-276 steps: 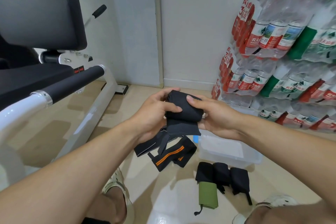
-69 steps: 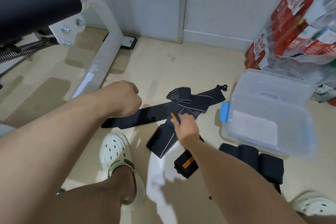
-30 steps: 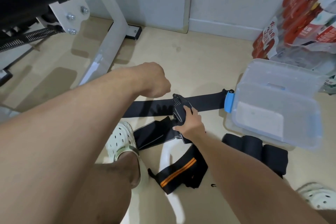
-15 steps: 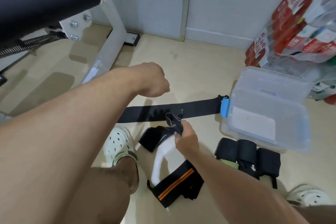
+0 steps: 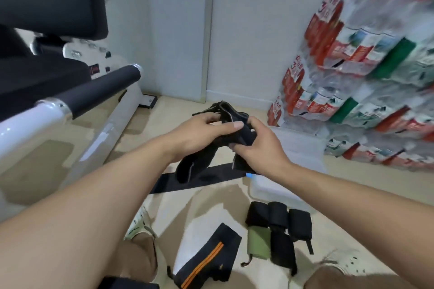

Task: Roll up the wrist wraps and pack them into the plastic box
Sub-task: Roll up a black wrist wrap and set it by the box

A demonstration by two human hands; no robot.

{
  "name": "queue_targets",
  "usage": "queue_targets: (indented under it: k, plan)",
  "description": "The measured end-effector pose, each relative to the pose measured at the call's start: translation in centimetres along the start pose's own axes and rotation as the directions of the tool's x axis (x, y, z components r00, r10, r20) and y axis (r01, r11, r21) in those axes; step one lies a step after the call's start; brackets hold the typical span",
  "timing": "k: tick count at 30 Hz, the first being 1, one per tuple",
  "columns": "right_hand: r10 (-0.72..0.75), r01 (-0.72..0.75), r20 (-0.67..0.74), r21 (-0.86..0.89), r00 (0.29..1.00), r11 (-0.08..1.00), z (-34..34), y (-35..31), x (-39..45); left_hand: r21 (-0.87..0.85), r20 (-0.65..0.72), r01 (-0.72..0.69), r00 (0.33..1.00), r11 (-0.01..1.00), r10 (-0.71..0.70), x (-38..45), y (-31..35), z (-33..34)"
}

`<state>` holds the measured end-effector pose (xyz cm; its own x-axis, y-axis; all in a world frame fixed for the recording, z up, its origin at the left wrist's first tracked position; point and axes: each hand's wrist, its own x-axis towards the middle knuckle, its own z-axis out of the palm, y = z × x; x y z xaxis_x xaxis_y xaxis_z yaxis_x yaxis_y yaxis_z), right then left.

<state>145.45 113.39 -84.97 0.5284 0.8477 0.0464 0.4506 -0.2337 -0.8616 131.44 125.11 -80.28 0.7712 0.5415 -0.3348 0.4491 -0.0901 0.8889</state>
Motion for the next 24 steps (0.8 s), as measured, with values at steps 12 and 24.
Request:
queue_targets:
  k: [12, 24]
  plan:
    - [0.236, -0.236, 0.030, 0.239, 0.971, 0.942, -8.2, -1.7, -4.8, -0.164, -0.044, -0.033, 0.999, 0.986, 0.026, 0.3, 2.0, 6.5]
    - [0.276, -0.254, -0.023, 0.329, 0.961, 0.910, -8.8, 1.3, -2.9, -0.226, 0.052, 0.124, 0.992, 0.966, -0.115, 1.9, 1.4, 6.6]
